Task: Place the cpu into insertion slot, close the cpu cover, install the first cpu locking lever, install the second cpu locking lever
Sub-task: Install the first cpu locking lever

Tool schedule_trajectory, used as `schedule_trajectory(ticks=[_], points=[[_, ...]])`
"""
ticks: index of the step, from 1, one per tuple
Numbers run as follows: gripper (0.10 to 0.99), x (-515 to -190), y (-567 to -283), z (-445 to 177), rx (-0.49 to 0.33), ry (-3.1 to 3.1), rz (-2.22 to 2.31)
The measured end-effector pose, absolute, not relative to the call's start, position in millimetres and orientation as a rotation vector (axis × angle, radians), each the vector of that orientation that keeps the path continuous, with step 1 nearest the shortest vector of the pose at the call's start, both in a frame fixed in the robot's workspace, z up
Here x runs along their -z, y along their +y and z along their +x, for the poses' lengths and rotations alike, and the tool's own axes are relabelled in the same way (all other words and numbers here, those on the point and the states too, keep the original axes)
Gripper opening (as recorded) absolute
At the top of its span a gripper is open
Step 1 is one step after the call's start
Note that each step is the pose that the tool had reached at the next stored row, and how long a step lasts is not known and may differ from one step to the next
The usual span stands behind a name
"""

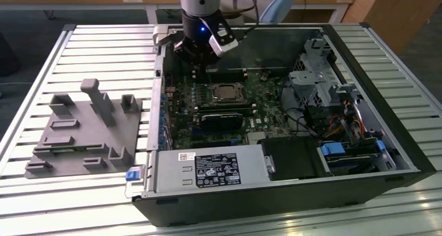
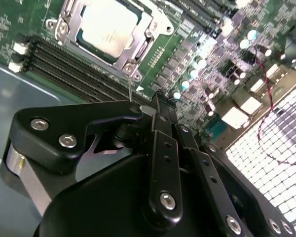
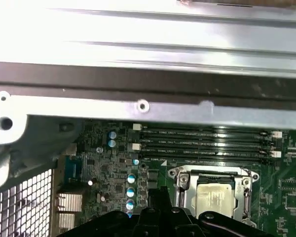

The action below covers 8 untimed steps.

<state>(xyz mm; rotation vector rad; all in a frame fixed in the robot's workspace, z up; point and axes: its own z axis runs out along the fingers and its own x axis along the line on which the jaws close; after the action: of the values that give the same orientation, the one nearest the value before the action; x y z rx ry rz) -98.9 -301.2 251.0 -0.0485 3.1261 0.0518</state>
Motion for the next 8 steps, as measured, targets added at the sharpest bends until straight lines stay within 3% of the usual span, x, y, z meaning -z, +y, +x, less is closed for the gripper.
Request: schedule_trajectory(ticks=[8], points=[[0.106,-251.1,-289.5,-99.1,-0.052,3.126,-0.051]])
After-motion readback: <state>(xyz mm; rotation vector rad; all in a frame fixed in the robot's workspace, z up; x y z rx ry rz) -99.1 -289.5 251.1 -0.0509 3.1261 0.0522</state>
